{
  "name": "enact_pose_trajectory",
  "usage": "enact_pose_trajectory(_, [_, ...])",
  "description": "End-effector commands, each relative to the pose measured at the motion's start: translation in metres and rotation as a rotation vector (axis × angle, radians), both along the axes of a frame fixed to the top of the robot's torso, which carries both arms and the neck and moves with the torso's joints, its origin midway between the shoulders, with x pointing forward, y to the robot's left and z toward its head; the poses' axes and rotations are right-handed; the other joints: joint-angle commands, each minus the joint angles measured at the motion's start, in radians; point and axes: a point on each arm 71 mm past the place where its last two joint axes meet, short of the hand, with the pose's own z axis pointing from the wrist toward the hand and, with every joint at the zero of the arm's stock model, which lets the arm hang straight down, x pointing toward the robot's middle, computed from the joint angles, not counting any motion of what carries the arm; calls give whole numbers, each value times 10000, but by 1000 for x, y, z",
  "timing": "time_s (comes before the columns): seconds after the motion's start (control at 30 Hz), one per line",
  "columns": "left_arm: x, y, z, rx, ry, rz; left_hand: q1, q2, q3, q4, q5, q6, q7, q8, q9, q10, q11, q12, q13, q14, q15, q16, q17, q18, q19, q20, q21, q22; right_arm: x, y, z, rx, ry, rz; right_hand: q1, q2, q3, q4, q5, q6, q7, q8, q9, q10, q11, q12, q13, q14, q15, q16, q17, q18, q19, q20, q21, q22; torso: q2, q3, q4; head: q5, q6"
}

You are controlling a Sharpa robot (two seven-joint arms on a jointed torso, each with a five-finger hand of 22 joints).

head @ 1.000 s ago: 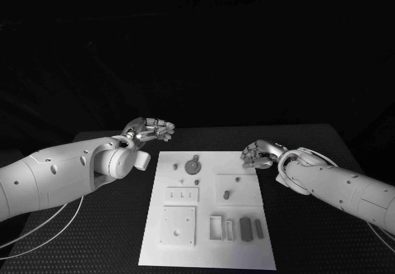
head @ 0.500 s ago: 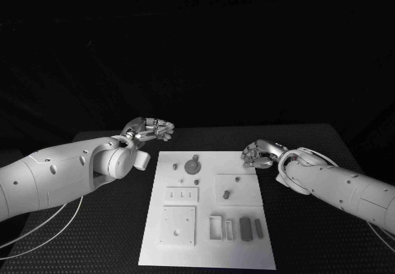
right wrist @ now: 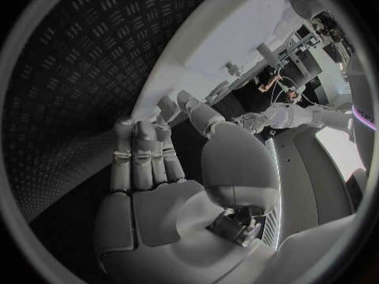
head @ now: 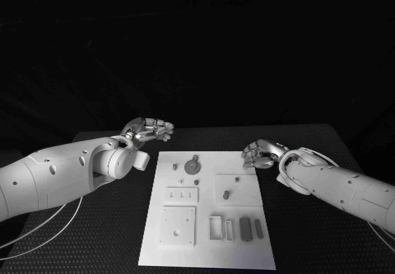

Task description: Assemble the parts on the task board

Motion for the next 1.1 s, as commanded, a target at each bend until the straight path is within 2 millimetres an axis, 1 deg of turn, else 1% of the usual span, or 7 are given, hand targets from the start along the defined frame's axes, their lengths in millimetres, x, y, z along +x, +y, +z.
enact_pose_trajectory(0.03, [0, -2, 1, -52, -65, -181, 43, -6, 40, 1, -35, -7, 52, -39, 15, 5, 52, -32, 0, 41, 23, -34, 14, 28, -26, -7, 44, -10, -1, 1, 0, 1, 1, 36, 59, -89, -77, -1, 46, -196, 205, -3, -3, -48, 24, 24, -1, 2, 79, -41, 15, 186, -74, -24, -52, 57, 6, 3, 4, -8, -4])
enact_pose_trajectory(0.27, [0, -2, 1, -39, -50, -166, 49, -5, 41, -1, -35, -8, 53, -40, 16, 6, 52, -35, 1, 41, 24, -35, 16, 28, -27, -8, 45, -11, -1, 0, -1, -18, 44, 57, 217, 4, -71, 1, 24, 96, 129, 152, 36, -45, -45, 66, -14, 0, 18, -17, 18, 186, -74, -16, -51, 62, 1, 12, -7, -9, 4])
enact_pose_trajectory(0.4, [0, -2, 1, -38, -54, -164, 59, -5, 43, -4, -34, -8, 52, -41, 17, 6, 52, -37, 1, 41, 23, -36, 18, 29, -28, -8, 46, -12, -1, -2, -1, -33, 58, 42, 305, 43, -13, 4, 26, 161, 102, 181, 38, -30, -72, 79, -25, 7, -8, -9, 16, 186, -67, -17, -50, 62, -1, 8, -7, -13, -4])
enact_pose_trajectory(0.47, [0, -2, 1, -37, -53, -157, 63, -4, 45, -6, -33, -8, 52, -42, 18, 7, 51, -37, 1, 42, 23, -37, 18, 30, -27, -9, 46, -13, -1, -1, -1, -31, 75, 65, 325, 51, 6, 6, 29, 183, 92, 191, 39, -22, -80, 84, -28, 10, -16, -6, 16, 186, -64, -16, -48, 63, -1, 10, 0, -16, -7])
enact_pose_trajectory(0.6, [0, -2, 1, -34, -55, -152, 69, -4, 46, -7, -32, -7, 52, -42, 19, 7, 51, -39, 2, 42, 23, -37, 20, 30, -28, -9, 47, -13, -2, -1, -1, -29, 84, 75, 378, 83, 76, 7, 25, 265, 56, 228, 44, 2, -115, 96, -43, 18, -47, 1, 14, 186, -54, -13, -44, 65, 0, 13, -7, -9, -4])
enact_pose_trajectory(0.83, [0, -2, 1, -35, -59, -160, 77, -2, 48, -8, -31, -6, 52, -42, 20, 8, 52, -41, 2, 43, 23, -39, 21, 31, -28, -9, 48, -14, -2, -3, -2, -42, 96, 56, 455, 130, 249, 11, -103, 389, 9, 278, 44, 44, -161, 108, -73, 36, -92, 13, 8, 186, -36, -11, -37, 66, -1, 8, 5, -26, -11])
enact_pose_trajectory(1.1, [0, -2, 1, -40, -62, -171, 84, 1, 50, -7, -30, -4, 51, -42, 22, 9, 52, -43, 3, 43, 23, -40, 23, 31, -29, -9, 49, -15, -2, -2, -2, -38, 135, 100, 468, 191, 395, 14, -149, 560, -44, 352, 58, 105, -210, 130, -98, 68, -138, 35, 7, 186, -3, -14, -16, 74, 1, 5, -1, -22, -12])
